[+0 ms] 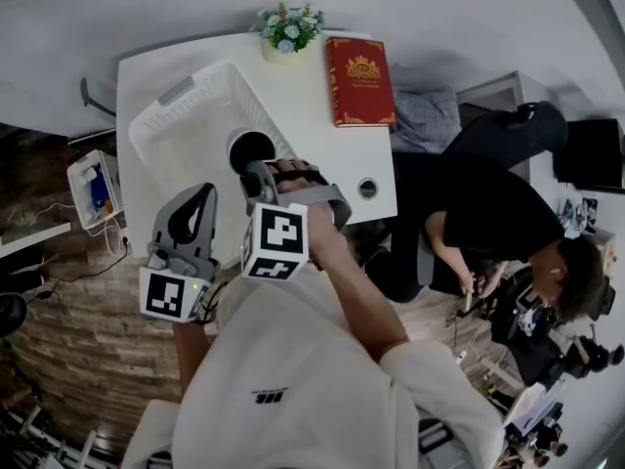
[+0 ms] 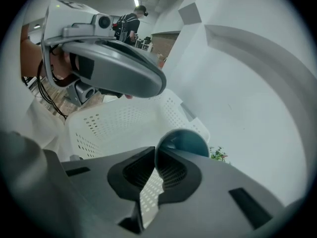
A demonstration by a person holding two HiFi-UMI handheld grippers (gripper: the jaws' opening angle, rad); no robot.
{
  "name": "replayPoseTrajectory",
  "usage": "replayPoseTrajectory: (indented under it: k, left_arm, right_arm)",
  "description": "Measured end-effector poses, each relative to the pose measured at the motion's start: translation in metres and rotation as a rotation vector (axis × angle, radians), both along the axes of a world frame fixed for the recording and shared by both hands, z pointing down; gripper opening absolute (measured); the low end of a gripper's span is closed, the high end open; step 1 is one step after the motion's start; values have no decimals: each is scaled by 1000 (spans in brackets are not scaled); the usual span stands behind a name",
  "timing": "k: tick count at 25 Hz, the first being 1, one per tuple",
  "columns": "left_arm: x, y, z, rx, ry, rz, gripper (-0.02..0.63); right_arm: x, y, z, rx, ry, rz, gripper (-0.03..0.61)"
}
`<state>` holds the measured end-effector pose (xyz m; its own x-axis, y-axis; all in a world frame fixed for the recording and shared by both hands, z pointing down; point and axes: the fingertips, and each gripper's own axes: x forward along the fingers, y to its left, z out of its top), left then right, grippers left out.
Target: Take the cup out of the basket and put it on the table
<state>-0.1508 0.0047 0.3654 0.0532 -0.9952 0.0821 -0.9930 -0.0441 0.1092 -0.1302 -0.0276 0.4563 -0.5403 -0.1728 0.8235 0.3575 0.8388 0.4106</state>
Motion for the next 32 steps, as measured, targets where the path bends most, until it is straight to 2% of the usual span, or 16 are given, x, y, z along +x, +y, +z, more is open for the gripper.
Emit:
replayPoseTrajectory:
  k: [7, 15, 23, 32]
  left_arm:
    - [10, -1, -4, 14, -39, 39, 9]
    - [21, -9, -5, 14, -38, 69, 9]
    - [34, -20, -9, 22, -51, 128, 9]
    - [52, -35, -13, 39, -51, 199, 9]
  right_arm:
    - [10, 2, -22, 21, -36, 9, 29]
    - [20, -5, -51, 46, -94, 35, 29]
    - [37, -21, -78, 89, -148, 103, 29]
    - [60, -37, -84, 109, -153, 184, 29]
